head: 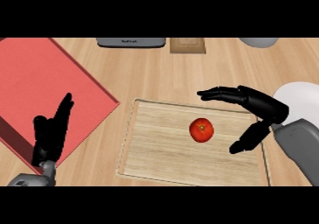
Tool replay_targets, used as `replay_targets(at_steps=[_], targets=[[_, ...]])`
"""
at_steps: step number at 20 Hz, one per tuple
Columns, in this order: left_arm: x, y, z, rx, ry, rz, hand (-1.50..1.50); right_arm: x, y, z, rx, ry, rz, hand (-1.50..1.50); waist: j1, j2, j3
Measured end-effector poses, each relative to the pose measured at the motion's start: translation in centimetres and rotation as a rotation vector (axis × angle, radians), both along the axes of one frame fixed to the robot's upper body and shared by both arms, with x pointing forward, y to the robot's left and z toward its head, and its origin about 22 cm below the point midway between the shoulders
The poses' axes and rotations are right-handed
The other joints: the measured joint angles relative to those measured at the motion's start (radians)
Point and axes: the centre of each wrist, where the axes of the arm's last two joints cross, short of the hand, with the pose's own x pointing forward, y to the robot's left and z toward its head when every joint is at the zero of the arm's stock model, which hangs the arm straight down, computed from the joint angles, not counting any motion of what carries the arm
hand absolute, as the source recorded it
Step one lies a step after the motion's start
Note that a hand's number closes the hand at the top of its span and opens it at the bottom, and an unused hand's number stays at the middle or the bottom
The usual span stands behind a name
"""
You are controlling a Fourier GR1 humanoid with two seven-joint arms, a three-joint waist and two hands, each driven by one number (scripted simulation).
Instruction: Pick the tomato from the tray and place it in the plate
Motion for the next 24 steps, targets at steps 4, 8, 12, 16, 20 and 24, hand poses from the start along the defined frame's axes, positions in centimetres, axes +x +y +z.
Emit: replay_targets(at_steps=[4,8,12,16,20,24], targets=[[0.0,0.0,-0.1,-0.001,0.003,0.005,0.00,0.9,1.1,2.1,-0.168,-0.068,0.026,-1.50,-0.007,-0.003,0.000],[-0.3,-0.3,-0.1,0.004,-0.005,0.012,0.00,1.1,2.4,3.5,-0.353,-0.062,0.072,-1.50,-0.009,-0.004,-0.001],[-0.2,-0.1,-0.2,-0.007,-0.002,0.008,0.00,1.0,3.7,3.0,-0.489,-0.031,0.113,-1.50,-0.013,-0.004,0.000],[0.0,-0.2,-0.2,-0.009,0.003,0.011,0.00,1.4,5.1,3.3,-0.566,-0.018,0.122,-1.50,-0.013,-0.005,0.002],[-0.1,-0.2,-0.1,-0.004,0.001,0.012,0.00,1.4,6.3,2.0,-0.602,-0.007,0.119,-1.50,-0.013,-0.003,0.000],[0.0,-0.4,-0.1,-0.010,-0.007,0.009,0.00,2.1,6.6,1.5,-0.633,0.000,0.128,-1.50,-0.013,-0.002,0.000]])
